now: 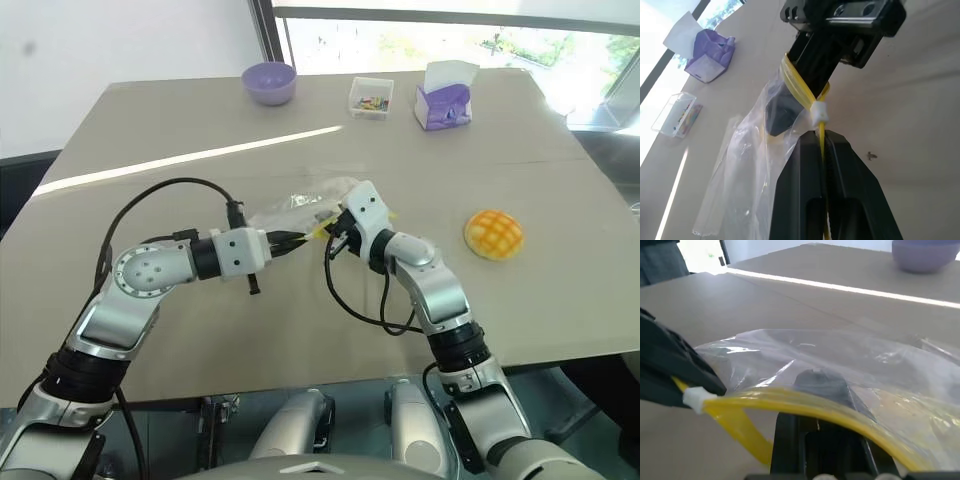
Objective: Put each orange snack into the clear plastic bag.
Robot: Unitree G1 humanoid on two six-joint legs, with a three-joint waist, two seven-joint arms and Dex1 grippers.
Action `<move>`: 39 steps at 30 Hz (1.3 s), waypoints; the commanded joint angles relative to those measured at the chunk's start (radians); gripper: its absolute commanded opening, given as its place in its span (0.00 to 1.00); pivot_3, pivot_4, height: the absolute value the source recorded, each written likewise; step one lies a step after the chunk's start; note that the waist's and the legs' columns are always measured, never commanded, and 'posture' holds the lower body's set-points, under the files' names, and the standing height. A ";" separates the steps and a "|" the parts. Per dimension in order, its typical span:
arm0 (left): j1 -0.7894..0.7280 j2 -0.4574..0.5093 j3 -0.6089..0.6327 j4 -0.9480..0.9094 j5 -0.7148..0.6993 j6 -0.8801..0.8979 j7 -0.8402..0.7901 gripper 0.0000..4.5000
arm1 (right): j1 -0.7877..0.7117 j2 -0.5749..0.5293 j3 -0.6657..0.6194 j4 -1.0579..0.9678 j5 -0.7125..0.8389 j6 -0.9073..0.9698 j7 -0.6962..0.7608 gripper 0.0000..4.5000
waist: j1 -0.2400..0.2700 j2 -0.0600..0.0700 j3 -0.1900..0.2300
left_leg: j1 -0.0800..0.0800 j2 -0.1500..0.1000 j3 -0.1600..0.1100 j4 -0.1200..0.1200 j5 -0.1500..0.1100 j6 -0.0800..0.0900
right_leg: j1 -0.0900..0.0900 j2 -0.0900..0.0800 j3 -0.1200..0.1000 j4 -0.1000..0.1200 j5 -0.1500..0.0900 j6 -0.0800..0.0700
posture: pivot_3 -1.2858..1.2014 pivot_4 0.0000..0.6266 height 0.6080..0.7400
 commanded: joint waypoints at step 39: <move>-0.071 -0.083 0.046 0.121 0.029 0.106 0.096 0.00 | -0.013 -0.304 0.048 0.072 -0.361 -0.512 -0.072 0.98 | 0.000 -0.001 -0.001 | 0.006 0.000 0.001 0.000 0.000 0.000 | 0.005 0.001 0.002 -0.001 0.000 0.000 | 0.52 0.24 1.00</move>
